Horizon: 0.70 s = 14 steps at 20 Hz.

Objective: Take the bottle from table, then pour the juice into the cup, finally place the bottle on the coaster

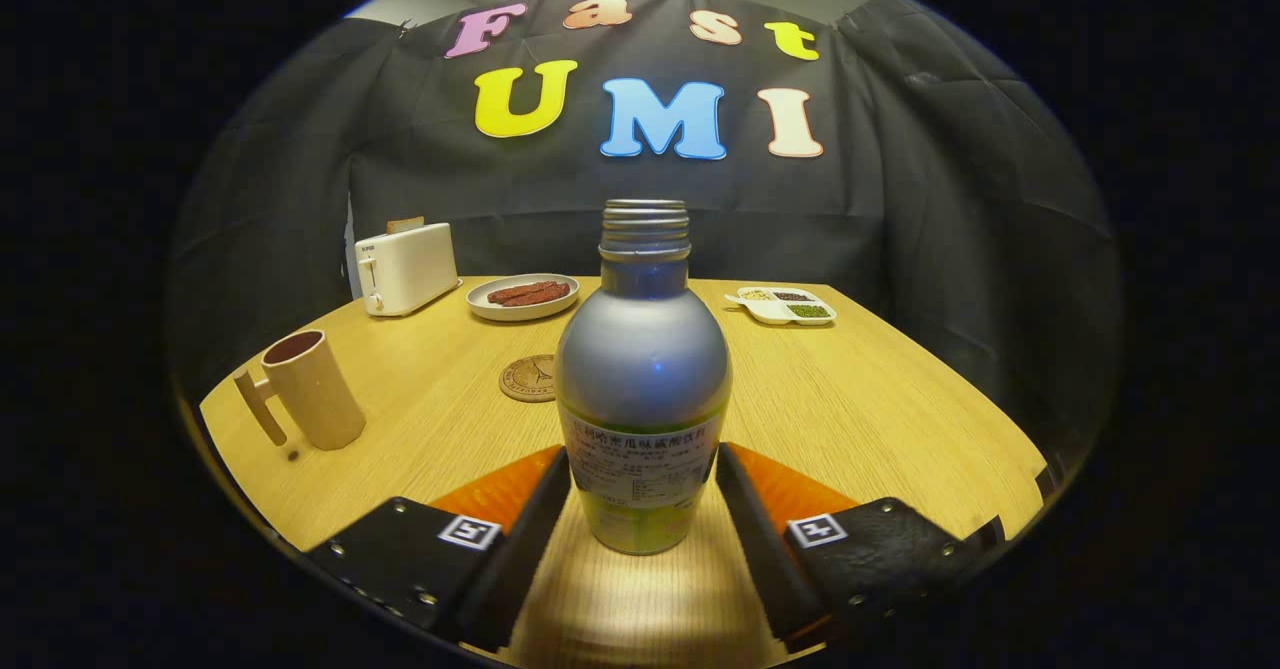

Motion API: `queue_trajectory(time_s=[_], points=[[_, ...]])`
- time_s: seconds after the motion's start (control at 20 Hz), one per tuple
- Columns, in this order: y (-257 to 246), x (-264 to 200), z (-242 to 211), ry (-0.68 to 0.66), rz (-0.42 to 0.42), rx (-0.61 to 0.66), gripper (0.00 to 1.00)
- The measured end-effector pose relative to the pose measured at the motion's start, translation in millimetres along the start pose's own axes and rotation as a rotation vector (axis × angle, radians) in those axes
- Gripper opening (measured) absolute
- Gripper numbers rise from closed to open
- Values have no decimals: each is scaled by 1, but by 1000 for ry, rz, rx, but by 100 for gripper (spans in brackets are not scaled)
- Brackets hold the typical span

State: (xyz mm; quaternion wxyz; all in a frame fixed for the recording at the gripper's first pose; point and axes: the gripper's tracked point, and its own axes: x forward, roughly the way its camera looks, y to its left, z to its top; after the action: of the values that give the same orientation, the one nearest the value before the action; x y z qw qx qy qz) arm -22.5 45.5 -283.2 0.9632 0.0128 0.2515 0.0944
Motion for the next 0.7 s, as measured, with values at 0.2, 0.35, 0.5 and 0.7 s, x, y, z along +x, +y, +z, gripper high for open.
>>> queue_trajectory(time_s=[0.2, 0.35, 0.5, 0.7], points=[[0, 0, 1, 3, 1, -7, 81], [0, 2, 2, 16, -6, -13, 79], [4, 4, 7, 22, 6, -56, 74], [6, 4, 16, 26, 8, -83, 74]])
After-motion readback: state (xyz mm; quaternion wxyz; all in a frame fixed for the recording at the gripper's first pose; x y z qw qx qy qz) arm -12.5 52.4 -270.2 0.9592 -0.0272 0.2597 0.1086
